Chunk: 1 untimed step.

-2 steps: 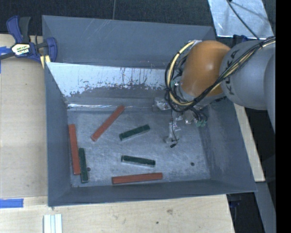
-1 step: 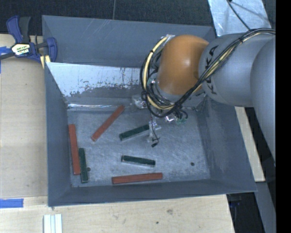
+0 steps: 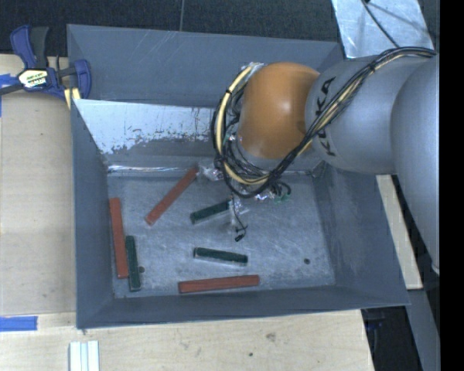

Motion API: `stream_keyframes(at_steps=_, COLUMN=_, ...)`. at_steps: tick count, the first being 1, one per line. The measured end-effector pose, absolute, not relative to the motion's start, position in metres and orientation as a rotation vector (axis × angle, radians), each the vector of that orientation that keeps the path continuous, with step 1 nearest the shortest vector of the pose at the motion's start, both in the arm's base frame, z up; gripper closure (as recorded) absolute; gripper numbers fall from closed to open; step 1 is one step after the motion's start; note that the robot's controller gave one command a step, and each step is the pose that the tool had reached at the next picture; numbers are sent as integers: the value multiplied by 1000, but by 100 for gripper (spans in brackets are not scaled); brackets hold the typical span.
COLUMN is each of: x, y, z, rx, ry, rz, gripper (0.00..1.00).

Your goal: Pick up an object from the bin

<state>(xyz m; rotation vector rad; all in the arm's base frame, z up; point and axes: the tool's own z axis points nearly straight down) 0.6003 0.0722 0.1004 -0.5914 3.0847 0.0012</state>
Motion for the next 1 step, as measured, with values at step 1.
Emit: stream_keyframes(at_steps=1, x=602, y=88, z=70, rx=-539, ry=3095, rz=1, gripper=0)
